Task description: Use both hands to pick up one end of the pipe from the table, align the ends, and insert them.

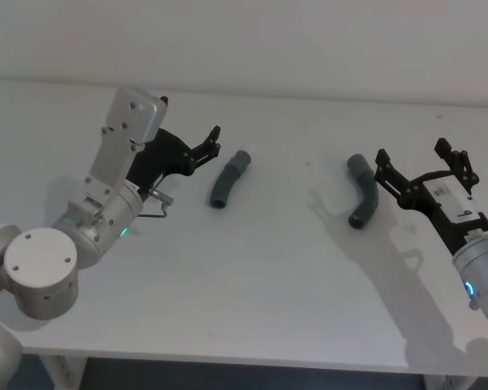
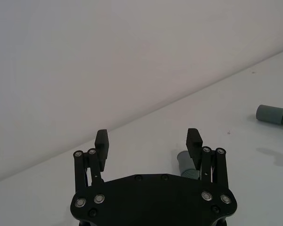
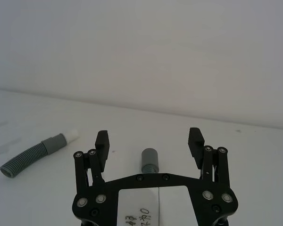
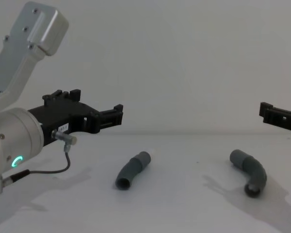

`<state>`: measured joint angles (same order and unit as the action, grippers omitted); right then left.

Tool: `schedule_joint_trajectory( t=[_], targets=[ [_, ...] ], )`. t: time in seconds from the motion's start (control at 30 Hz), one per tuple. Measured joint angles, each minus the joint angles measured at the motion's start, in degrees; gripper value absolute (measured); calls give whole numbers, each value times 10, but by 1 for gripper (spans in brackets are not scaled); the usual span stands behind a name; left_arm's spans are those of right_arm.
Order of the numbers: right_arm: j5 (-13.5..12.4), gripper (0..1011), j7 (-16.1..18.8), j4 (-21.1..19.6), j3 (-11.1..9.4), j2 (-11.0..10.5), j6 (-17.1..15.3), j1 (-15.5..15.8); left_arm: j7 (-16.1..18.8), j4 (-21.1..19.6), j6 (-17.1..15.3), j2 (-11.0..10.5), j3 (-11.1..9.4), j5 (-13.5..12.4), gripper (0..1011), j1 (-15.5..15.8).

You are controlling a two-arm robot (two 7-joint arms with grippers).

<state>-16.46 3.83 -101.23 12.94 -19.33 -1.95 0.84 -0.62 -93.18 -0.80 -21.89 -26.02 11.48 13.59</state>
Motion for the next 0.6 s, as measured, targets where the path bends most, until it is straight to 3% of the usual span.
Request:
schedule_joint_trajectory(
  t=[0.6],
  targets=[
    [0, 1001, 0, 0, 0, 0, 0, 0, 0, 0, 0, 0, 0, 0, 1001, 0]
  ],
)
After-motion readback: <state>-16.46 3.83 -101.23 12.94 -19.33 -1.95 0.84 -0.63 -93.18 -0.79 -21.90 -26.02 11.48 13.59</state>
